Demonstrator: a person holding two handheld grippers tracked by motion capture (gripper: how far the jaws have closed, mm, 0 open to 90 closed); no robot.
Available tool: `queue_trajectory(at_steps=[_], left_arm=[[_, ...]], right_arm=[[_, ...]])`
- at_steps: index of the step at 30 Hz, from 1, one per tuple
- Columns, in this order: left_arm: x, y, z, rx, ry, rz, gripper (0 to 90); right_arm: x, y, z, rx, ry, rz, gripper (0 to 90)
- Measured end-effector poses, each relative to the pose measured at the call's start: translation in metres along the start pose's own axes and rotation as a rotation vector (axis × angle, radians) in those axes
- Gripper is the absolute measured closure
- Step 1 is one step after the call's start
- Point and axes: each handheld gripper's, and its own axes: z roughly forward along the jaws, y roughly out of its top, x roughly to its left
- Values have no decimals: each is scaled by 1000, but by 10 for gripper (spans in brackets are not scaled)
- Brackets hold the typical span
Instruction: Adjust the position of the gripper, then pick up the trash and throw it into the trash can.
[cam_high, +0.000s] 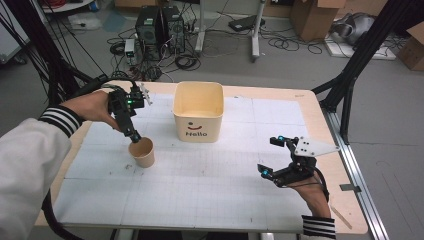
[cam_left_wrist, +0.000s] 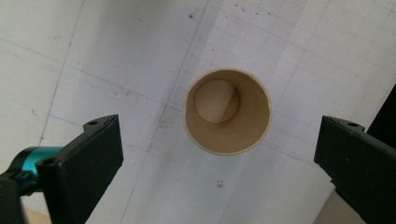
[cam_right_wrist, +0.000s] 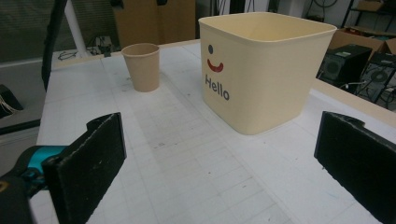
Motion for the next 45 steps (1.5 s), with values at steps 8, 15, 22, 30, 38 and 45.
queue_trajectory(at_steps=[8,15,22,30,38,45], left_arm=[[-6,3,3,13,8,35,18],[-5,3,4,12,7,32,18],[-6,3,4,14,1,34,18],[-7,4,6,20,0,50,18],[-10,3,11,13,-1,57,17],[-12,-2,22,-1,4,63,17]], right_arm=[[0,1,-1,-2,2,-1,9],[0,1,-1,-4,0,2,9],[0,1,-2,-5,2,1,9],[0,1,-3,-9,-4,-7,9],[0,1,-4,-9,-3,-2,9],[0,1,-4,-7,-4,-3,9]])
